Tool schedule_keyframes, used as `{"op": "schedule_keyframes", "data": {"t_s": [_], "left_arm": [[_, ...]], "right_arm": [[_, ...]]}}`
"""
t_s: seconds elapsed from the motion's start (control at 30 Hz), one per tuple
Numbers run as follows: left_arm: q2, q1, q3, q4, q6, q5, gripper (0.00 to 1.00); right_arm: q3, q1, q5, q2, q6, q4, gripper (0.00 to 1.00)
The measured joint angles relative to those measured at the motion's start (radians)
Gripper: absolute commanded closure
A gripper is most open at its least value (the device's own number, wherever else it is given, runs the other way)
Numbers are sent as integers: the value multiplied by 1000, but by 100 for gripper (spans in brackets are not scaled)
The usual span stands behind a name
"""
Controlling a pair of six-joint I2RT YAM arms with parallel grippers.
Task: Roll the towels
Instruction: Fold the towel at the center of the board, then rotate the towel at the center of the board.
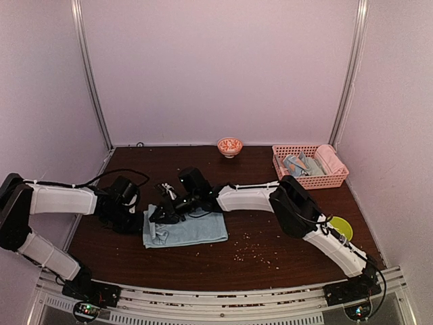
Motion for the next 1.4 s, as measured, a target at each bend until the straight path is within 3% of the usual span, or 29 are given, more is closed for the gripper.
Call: {"op": "schedule_keyframes", "data": {"t_s": [0.07, 0.17, 0.4, 0.53, 0.73, 0.87, 1.23, 1.4], "left_arm": [[-19, 0, 0, -37, -5, -8, 100], [-67, 0, 6, -93, -10, -32, 100], [-162, 0, 126, -187, -9, -89, 100], [-171, -5, 164, -134, 19, -13, 100], [-55, -47, 166, -64, 34, 65, 100], [49, -50, 166, -28, 36, 84, 100], [197, -50, 199, 4, 50, 57, 100], [285, -50, 290, -1, 83, 24, 100]], "right_arm": [[1, 0, -3, 0, 22, 30, 59], [3, 0, -14, -2, 28, 80, 57], [-76, -18, -29, -93, -4, 85, 71], [-146, -63, 2, -213, -183, -74, 79], [-219, -205, 189, -370, -577, -372, 87], [-299, -272, 286, -403, -750, -477, 88], [-363, -246, 388, -354, -929, -613, 91], [-365, -249, 425, -359, -960, -635, 92]]}}
